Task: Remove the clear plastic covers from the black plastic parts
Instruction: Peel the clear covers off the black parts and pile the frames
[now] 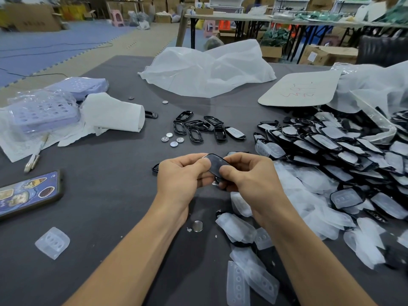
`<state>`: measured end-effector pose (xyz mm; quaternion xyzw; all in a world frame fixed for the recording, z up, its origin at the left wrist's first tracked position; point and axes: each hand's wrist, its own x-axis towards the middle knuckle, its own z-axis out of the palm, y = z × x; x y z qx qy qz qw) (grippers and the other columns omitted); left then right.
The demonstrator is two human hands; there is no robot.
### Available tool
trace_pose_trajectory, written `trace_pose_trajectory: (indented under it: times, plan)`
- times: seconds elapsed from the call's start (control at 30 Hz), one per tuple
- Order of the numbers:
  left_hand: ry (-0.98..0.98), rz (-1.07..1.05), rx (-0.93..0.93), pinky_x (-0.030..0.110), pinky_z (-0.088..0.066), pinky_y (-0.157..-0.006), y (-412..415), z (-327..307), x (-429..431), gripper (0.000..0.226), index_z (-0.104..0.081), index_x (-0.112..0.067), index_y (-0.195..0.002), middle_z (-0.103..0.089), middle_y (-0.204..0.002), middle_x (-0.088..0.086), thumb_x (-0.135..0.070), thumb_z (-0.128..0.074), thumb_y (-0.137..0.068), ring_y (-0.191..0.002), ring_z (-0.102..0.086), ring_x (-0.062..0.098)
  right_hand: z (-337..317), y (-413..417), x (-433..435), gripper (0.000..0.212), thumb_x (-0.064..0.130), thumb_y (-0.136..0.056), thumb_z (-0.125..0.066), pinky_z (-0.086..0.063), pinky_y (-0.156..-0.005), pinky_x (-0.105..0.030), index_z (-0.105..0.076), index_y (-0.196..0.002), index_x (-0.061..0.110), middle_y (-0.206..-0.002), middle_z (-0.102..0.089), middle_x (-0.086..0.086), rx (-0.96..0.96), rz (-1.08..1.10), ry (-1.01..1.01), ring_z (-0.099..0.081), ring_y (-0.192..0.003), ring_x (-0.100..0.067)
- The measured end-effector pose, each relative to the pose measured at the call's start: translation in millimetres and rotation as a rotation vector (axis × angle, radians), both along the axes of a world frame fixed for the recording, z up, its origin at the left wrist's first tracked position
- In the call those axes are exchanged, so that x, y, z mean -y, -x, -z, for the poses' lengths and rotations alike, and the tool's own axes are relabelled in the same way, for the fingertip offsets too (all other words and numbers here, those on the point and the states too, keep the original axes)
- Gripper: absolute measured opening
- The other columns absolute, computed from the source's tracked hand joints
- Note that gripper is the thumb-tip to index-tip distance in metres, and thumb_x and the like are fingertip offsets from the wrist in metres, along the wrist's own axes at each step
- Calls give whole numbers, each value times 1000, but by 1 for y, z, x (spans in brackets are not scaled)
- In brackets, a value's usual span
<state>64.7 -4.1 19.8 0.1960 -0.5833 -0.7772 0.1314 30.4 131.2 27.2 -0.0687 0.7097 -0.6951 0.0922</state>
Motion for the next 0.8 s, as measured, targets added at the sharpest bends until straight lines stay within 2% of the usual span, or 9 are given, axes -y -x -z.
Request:
trace_pose_trajectory:
  times: [0.07, 0.17, 0.23, 0.33, 0.47, 0.53, 0.6, 0.7, 0.8]
  plan:
    - [35, 2, -3, 20, -57, -57, 0, 2, 1, 18, -80, -11, -84, -79, -75, 10, 2, -70, -91, -58, -71, 13, 1, 1, 0, 26, -8, -87, -72, -54, -54, -26, -75, -74, 14, -70, -74, -13, -12, 9, 2, -65, -52, -19]
    - [180, 34, -32, 23, -58, -62, 0, 3, 3, 18, -83, -18, -90, -80, -80, 7, -1, -75, -88, -61, -67, 13, 2, 4, -1, 29, -9, -85, -72, -56, -57, -32, -76, -70, 16, -67, -74, -11, -40, 0, -39, -64, -54, -20]
    - [228, 46, -45, 22, -56, -59, 0, 3, 5, 19, -82, -17, -88, -79, -77, 7, 1, -76, -87, -58, -66, 13, 2, 4, -2, 33, -10, -84, -71, -52, -53, -27, -77, -67, 17, -64, -73, -10, -63, -16, -47, -61, -51, -18]
    - [213, 37, -50, 21, -55, -54, 1, 2, 5, 22, -80, -15, -82, -78, -72, 9, 6, -76, -86, -53, -68, 13, -1, 4, -4, 31, -14, -85, -69, -45, -45, -19, -76, -72, 14, -59, -69, -7, -46, -25, -11, -57, -45, -14]
    - [199, 20, -68, 20, -55, -53, 1, 4, 2, 27, -80, -20, -77, -78, -70, 6, 4, -76, -88, -52, -68, 12, -1, 4, -5, 30, -8, -88, -69, -48, -47, -20, -78, -73, 15, -65, -72, -8, 32, 40, 89, -61, -47, -17]
    - [265, 16, -64, 23, -58, -57, 2, 6, 2, 26, -81, -22, -75, -79, -72, 4, 0, -77, -87, -55, -69, 13, 2, 3, -4, 28, 1, -88, -72, -52, -51, -23, -79, -71, 22, -68, -75, -5, -40, 80, 28, -66, -53, -18]
    - [325, 14, -69, 29, -61, -60, 1, 8, 1, 21, -81, -28, -77, -79, -72, 2, -8, -80, -85, -56, -70, 14, 5, 2, -2, 20, 11, -85, -77, -58, -57, -32, -80, -73, 27, -71, -76, -1, -141, 108, -68, -72, -62, -21]
    - [382, 19, -80, 25, -55, -53, -1, 8, 1, 8, -81, -31, -77, -76, -65, 1, -24, -82, -81, -48, -65, 12, 7, 1, 0, 11, 17, -81, -76, -64, -67, -48, -78, -74, 25, -70, -75, -3, -207, 102, -128, -73, -69, -30]
    - [406, 0, -81, 20, -45, -46, 2, 9, 3, 18, -81, -29, -73, -70, -56, 4, -14, -83, -84, -40, -55, 11, 6, 2, 0, 20, 8, -85, -75, -59, -57, -38, -78, -71, 21, -64, -72, -2, -232, 68, -128, -65, -57, -18]
